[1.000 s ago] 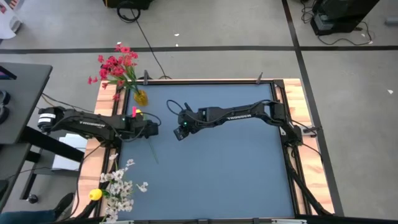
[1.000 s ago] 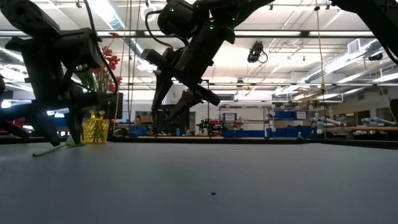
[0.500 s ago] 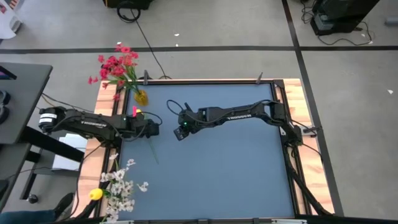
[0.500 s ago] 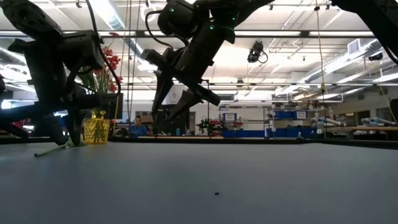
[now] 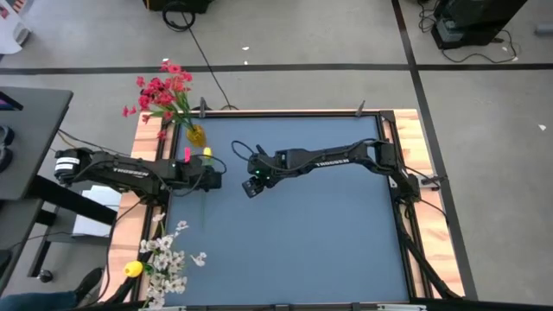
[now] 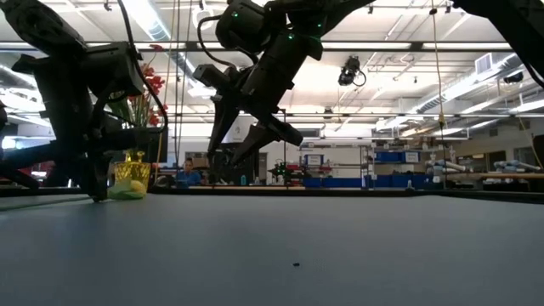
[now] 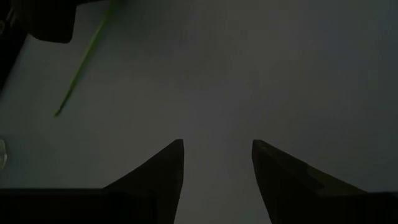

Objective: Sort flowers into vase by color
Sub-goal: Put the yellow flower into the transparent vase

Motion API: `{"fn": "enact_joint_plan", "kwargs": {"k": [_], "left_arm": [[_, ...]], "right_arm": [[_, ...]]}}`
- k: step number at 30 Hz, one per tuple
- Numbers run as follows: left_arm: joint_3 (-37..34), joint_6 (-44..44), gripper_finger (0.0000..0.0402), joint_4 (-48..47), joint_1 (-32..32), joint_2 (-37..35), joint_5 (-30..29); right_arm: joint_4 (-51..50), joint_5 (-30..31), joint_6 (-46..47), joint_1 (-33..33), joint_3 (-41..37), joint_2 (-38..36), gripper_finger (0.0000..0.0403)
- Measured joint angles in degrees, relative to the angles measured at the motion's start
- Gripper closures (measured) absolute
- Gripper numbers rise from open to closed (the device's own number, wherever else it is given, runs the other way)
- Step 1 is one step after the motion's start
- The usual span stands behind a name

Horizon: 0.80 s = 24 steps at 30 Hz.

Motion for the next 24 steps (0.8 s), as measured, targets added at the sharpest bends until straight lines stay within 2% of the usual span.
{"fn": "enact_joint_plan", "kwargs": {"k": [14, 24], "left_arm": [[0.0, 2.5, 0.039, 2.5, -0.1, 0.0, 0.0], [0.0, 6.2, 0.039, 6.4, -0.1, -2.9, 4.7]], "right_arm": [[-0.3, -1.6, 3.0, 0.5, 0.0, 0.0, 0.0205], [-0.3, -1.7, 3.5, 0.5, 0.0, 0.0, 0.0205]]}}
